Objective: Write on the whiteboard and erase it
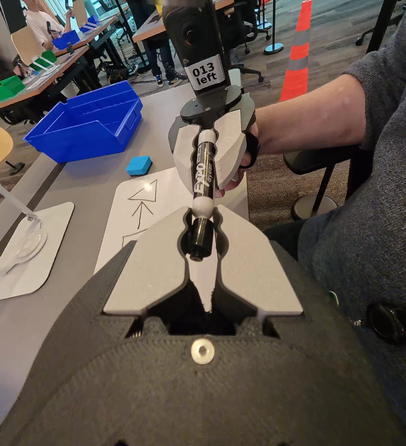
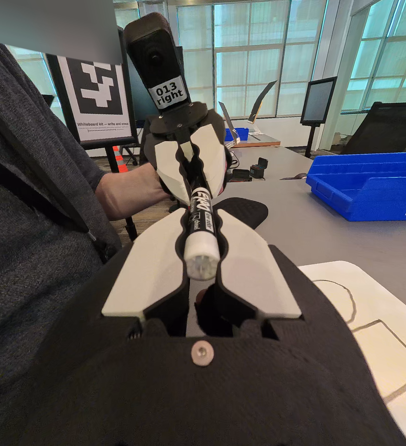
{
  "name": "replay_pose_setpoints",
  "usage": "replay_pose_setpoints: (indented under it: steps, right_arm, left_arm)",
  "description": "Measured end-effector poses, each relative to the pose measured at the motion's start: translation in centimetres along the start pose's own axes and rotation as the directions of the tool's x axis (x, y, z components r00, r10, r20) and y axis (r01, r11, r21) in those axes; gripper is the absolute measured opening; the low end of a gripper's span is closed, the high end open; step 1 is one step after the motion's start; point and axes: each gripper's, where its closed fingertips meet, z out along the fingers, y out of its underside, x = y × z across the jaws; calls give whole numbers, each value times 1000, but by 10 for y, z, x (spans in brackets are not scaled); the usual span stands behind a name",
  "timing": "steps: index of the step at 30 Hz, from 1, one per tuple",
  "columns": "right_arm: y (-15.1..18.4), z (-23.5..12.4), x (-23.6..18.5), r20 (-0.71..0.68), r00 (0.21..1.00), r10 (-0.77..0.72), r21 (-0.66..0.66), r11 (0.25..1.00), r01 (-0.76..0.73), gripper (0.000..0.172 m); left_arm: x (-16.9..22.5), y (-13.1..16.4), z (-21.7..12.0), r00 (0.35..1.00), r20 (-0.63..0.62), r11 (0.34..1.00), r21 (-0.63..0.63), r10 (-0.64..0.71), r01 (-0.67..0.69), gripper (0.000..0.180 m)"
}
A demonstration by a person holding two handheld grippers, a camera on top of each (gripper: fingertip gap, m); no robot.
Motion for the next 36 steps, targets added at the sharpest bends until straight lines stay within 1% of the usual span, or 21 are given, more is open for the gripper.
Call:
replay_pose_setpoints:
  steps: [4,11,17,29,32,36]
  right_arm:
    - [4,4,4,5,1000,15,-3,1000,-15,20]
    - [13,2,12,-24,999,34,-29,999,-35,21]
    - [11,-1,8,-22,1000,16,-36,999,-17,21]
    - [-3,0,1,-19,1000,-16,10,1000,17,20]
    - [-4,1,4,-50,998,-43,-1,999,43,21]
    - [-8,2,3,-33,999,-13,48,999,14,21]
  left_arm:
    - [-2,6,-1,1000,4,1000,-2,-19,19,17]
    - [-7,15,6,997,-28,997,32,-65,66,17]
    - [-4,11,8,999,-20,998,42,-39,39,17]
    - [-2,-5,2,1000,2,996,89,-15,15,17]
    - [-6,-5,1,1000,23,996,83,-17,15,17]
    - [-6,-11,-2,1000,19,993,120,-24,21,18]
